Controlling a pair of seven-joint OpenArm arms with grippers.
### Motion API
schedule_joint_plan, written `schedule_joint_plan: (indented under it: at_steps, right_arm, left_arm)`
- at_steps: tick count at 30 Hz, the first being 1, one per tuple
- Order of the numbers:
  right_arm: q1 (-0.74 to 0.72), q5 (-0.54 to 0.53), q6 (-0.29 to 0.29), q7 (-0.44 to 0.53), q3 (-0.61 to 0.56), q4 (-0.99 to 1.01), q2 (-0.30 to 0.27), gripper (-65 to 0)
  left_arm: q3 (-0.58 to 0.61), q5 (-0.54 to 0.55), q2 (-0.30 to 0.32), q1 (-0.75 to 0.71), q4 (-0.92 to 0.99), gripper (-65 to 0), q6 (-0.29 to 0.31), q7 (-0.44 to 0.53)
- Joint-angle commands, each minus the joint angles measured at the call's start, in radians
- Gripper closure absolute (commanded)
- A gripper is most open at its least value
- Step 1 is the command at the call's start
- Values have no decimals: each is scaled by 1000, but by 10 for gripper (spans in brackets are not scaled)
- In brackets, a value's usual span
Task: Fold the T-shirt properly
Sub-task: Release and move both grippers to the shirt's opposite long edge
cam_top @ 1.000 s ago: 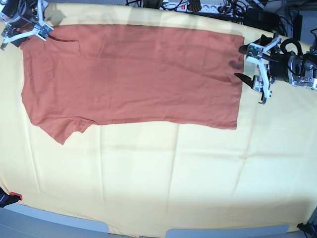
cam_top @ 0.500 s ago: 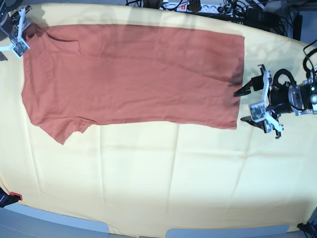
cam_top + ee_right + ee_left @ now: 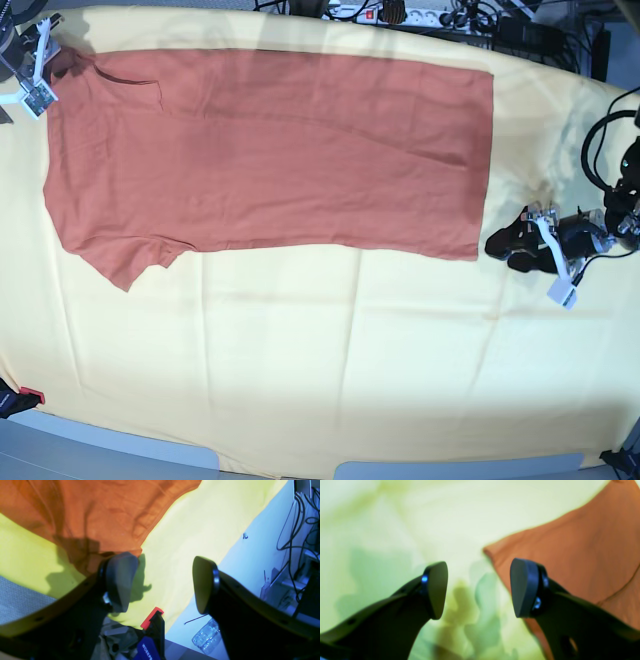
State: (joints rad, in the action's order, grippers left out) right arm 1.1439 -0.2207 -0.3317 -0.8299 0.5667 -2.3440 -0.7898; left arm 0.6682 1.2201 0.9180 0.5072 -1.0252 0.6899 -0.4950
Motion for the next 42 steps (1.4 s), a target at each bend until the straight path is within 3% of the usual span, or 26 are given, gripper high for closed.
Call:
schedule_joint_plan:
  at_steps: [1, 13, 18, 21, 26, 27, 32, 42]
  right_arm:
    - [4, 10, 31, 8, 12, -12, -10, -403]
    - [-1, 10, 30, 31, 12, -12, -8, -403]
    - [-35, 10, 37, 43, 12, -12, -8, -403]
    - [-63, 0, 37, 77, 11, -12, -6, -403]
    - [-132, -72, 35, 110, 11, -12, -2, -403]
    - [-150, -72, 34, 129, 11, -12, -2, -402]
    - [-314, -122, -10, 191, 4, 47, -1, -403]
    - [-770, -349, -176, 190, -126, 460, 93, -403]
  left_arm:
    - [-11, 32, 6, 25, 17, -408, 8, 22]
    - [-11, 171, -116, 23, 55, -408, 8, -184]
    - [-11, 197, -123, 26, 20, -395, 8, -187]
    - [-11, 191, -123, 29, -4, -318, 8, -187]
    - [-11, 114, -123, 29, -14, -17, 8, -133]
    - [-11, 79, -123, 29, -14, 0, 8, -103]
    - [-11, -21, -123, 43, -14, 0, 8, -5]
    - [-11, -43, -145, 103, -14, 0, 8, 1]
